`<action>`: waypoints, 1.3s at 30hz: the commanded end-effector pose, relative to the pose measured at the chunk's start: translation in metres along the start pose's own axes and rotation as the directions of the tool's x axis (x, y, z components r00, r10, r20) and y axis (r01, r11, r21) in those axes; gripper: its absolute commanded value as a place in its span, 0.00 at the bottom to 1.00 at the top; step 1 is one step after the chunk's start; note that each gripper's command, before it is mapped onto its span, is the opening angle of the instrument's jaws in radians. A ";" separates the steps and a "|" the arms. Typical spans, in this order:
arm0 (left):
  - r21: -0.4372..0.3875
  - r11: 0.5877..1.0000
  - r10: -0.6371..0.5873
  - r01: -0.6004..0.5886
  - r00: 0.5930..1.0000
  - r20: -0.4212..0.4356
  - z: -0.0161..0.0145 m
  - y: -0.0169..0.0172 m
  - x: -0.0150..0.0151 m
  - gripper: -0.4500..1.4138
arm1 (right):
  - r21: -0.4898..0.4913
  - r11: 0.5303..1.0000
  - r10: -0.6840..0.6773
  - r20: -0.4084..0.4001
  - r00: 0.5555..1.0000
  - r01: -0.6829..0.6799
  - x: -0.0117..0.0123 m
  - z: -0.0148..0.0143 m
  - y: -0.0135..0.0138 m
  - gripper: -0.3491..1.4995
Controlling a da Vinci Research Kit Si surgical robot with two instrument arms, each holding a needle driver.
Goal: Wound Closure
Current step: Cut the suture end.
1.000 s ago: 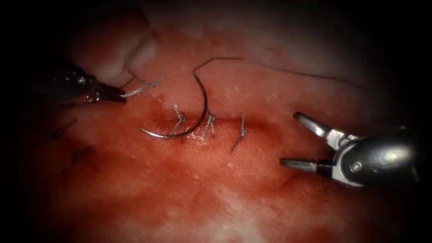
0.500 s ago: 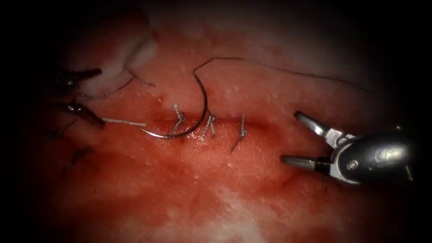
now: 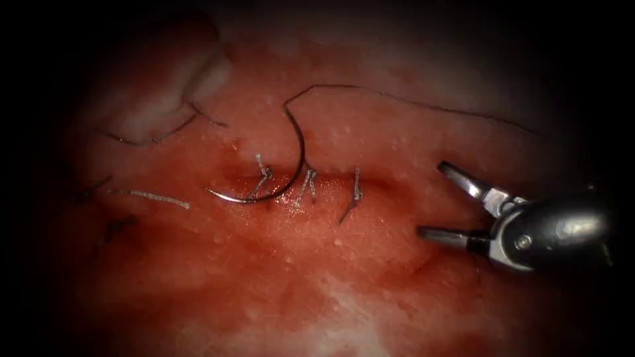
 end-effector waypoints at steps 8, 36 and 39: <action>0.029 0.999 -0.032 0.032 0.999 0.023 -0.0019 -0.0005 0.0017 0.65 | 0.004 1.000 0.001 0.001 1.000 -0.001 0.0001 0.0005 -0.0007 0.76; -0.015 0.979 0.163 -0.203 0.825 -0.541 0.0074 0.0145 0.0169 0.52 | 0.201 0.952 0.240 -0.034 0.970 -0.229 0.0010 0.0021 0.0020 0.45; 0.008 0.982 0.161 -0.188 0.820 -0.550 0.0071 0.0143 0.0168 0.54 | 0.229 0.948 0.230 -0.019 0.973 -0.220 0.0008 0.0020 0.0018 0.44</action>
